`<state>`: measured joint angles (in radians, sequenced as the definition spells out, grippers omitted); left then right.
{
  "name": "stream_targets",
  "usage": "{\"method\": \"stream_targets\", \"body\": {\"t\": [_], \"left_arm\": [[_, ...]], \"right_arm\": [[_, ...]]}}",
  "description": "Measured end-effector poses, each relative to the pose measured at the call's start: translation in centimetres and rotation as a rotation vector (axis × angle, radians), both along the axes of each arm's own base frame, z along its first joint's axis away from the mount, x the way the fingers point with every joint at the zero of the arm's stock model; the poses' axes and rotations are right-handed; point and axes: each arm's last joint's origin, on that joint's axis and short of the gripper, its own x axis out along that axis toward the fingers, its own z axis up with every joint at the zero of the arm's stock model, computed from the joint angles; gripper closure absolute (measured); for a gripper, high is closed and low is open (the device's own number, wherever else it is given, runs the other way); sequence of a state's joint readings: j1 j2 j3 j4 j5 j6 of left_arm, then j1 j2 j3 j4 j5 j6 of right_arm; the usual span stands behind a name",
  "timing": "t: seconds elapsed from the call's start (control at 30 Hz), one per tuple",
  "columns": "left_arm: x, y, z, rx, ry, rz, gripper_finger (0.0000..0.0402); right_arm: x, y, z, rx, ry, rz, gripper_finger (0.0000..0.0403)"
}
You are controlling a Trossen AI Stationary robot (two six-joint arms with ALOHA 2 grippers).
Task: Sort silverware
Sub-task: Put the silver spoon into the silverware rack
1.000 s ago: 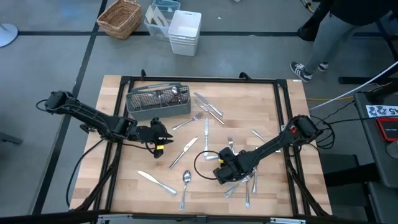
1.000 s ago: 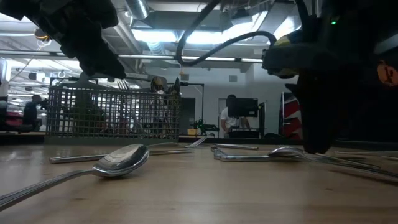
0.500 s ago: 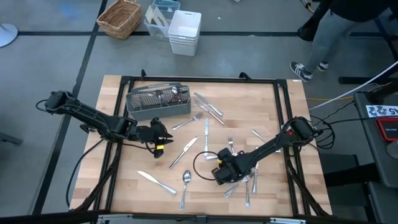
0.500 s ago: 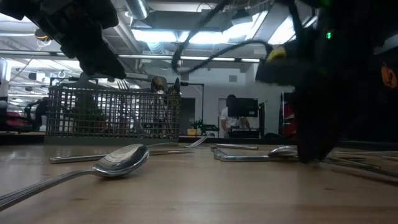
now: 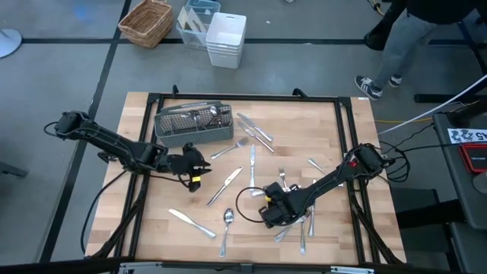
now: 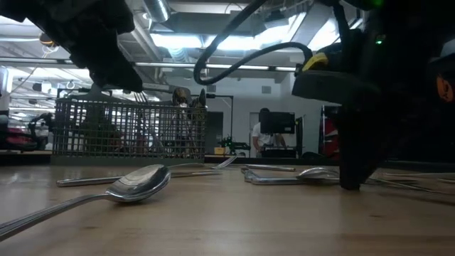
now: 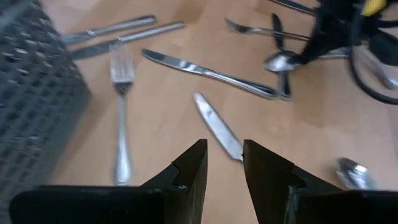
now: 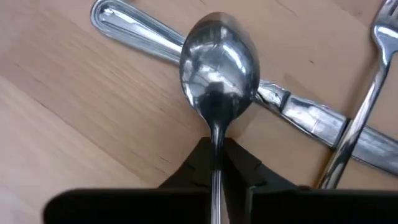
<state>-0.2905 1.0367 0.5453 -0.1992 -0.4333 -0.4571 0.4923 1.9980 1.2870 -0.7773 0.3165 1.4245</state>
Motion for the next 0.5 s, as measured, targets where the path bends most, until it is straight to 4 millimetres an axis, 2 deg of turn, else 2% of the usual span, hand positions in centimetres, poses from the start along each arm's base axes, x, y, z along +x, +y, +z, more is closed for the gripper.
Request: {"method": "stream_targets", "body": {"t": [0.23, 0.37, 0.5], "left_arm": [[-0.4, 0.2, 0.7, 0.071, -0.025, -0.007, 0.0306], [-1.3, 0.5, 1.8, 0.083, -0.066, -0.022, 0.0306], [-2.8, 1.0, 2.8, 0.090, -0.089, -0.027, 0.0306]], "right_arm": [[1.0, -0.1, 1.6, -0.033, 0.014, 0.045, 0.0374], [1.7, -0.1, 3.7, -0.056, 0.041, 0.097, 0.0392], [2.8, -0.6, 6.4, -0.133, 0.026, 0.150, 0.0389]]}}
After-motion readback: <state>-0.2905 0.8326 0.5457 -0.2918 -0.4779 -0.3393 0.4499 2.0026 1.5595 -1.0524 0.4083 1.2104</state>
